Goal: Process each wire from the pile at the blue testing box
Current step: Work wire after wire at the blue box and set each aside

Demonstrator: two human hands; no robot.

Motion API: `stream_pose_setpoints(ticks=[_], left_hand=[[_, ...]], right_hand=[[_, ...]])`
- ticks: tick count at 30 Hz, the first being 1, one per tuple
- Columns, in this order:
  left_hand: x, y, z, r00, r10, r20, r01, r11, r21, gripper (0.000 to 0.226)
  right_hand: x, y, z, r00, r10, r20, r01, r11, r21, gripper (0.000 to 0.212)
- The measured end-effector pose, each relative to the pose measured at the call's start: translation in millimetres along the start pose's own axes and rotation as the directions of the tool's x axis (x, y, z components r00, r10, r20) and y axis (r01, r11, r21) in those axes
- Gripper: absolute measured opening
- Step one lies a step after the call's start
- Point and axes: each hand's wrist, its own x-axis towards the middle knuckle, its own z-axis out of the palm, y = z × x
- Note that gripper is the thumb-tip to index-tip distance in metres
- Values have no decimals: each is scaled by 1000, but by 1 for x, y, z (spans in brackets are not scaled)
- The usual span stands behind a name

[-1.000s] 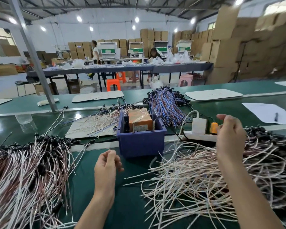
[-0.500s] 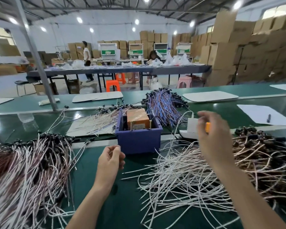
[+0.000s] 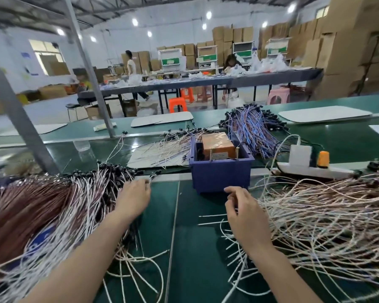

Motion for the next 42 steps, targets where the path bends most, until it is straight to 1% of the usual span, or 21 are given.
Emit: stream_pose_setpoints(ticks=[6,9,11,13,15,17,18,19,20,22,23,27,29,30,31,33,34,35,37,39,42], left_hand=[[30,-3,9,985,-158,76,146,979,139,28],[33,3,11,973,-220,67,213,972,96,27],[28,11,4,976,-218,-18,218,976,16,29],[17,24,-8,973,-156,-173,115,968,-223,25],[-7,42,-23,945,-67,-320,-103,868,-485,12],[-43,64,-33,922,41,-386,-276,768,-577,2],[-62,75,-33,910,112,-400,-344,742,-576,3],[-81,86,-30,891,192,-413,-410,730,-546,3],[-96,97,-24,860,285,-423,-481,728,-488,2],[-117,117,-10,780,488,-391,-614,718,-329,6],[-122,122,-2,751,562,-347,-653,709,-265,14],[-117,106,8,749,618,-240,-662,714,-227,25],[-109,94,2,740,626,-248,-671,713,-204,20],[-105,91,-1,726,630,-276,-681,715,-161,16],[-102,90,-3,706,634,-316,-689,718,-100,13],[-97,96,-9,664,641,-385,-696,718,-5,16],[-95,101,-12,641,649,-410,-701,712,31,20],[-94,107,-15,614,664,-428,-711,700,66,23],[-92,116,-18,561,702,-439,-738,665,119,19],[-90,123,-18,537,707,-461,-742,656,141,13],[-91,127,-11,601,586,-543,-645,757,103,22]], right_hand=[[-1,2,1,1000,2,1,-2,1000,-13,23],[-1,3,0,1000,8,4,-8,1000,-8,22],[-1,3,-1,1000,8,7,-8,1000,5,22],[-2,2,-1,1000,10,3,-10,999,45,23],[-2,1,-4,1000,27,-3,-26,989,145,23],[0,-5,-10,999,44,24,-50,936,347,26],[2,-11,-13,996,51,70,-79,863,498,34],[4,-17,-15,990,56,126,-127,728,674,43],[7,-22,-17,981,77,176,-189,537,822,48],[11,-28,-26,951,146,274,-292,127,948,45],[12,-27,-31,936,178,305,-313,18,950,42],[16,-6,-52,874,338,348,-321,-133,938,34],[17,2,-59,856,377,354,-343,-98,934,30],[17,3,-59,862,371,346,-366,-17,930,31],[15,2,-58,879,347,326,-386,118,915,31],[8,-5,-49,932,247,266,-355,467,810,27],[5,-9,-43,949,184,255,-315,588,745,25],[2,-13,-39,955,122,269,-283,644,711,25],[-2,-19,-36,952,32,303,-248,661,708,26],[0,-21,-38,959,23,281,-222,673,705,23],[3,-17,-40,973,61,222,-205,671,713,21]])
